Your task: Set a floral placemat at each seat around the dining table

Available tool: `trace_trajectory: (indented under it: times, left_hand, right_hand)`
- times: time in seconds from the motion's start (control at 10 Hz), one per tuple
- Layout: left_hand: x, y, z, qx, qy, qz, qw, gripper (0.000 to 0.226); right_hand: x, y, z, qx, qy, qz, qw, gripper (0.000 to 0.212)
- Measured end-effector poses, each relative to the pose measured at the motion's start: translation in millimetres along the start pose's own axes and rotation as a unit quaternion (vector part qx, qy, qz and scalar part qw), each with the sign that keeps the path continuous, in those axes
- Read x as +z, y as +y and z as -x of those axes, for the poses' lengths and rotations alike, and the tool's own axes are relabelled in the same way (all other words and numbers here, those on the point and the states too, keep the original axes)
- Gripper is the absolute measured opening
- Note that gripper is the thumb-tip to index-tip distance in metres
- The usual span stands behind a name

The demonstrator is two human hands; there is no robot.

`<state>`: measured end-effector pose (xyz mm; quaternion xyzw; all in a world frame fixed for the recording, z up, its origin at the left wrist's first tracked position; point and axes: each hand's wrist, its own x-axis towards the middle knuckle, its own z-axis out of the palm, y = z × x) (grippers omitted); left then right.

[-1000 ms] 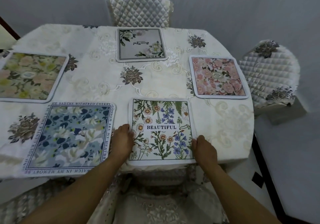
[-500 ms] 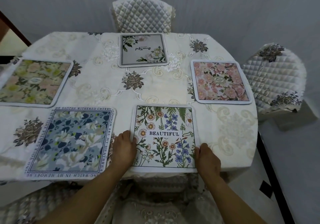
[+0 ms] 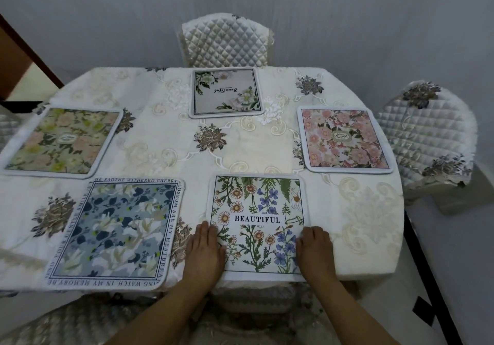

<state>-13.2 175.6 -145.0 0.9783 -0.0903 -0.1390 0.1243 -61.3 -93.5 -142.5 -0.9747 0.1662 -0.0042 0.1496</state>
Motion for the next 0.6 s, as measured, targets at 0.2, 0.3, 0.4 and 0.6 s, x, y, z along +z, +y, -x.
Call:
trace_trajectory:
  times: [0.2, 0.3, 0.4, 0.6]
  left_hand:
    - [-10.2, 2.6, -2.7, -0.016, -0.057, -0.002, 0.998, 0.063]
    - [-27.1, 3.0, -4.7, -0.021, -0.096, -0.002, 0.995, 0.065]
    - [-58.3, 3.2, -6.5, -0.021, -0.114, -0.024, 0.993, 0.059]
    - [-127.2, -1.1, -1.8, 0.032, -0.04, -0.097, 0.994, 0.044]
  right_hand:
    - [-10.3, -6.7, -4.4, 0.023, -0.067, 0.071, 0.995, 0.03]
    - [-24.2, -12.7, -6.8, 0.013, -0.138, 0.107, 0.984, 0.04]
    - [-49.4, -24.4, -6.1, 0.006, -0.168, 0.129, 0.977, 0.034]
    - [-107.1, -59.8, 4.5, -0.052, -0.095, 0.151, 0.983, 0.03]
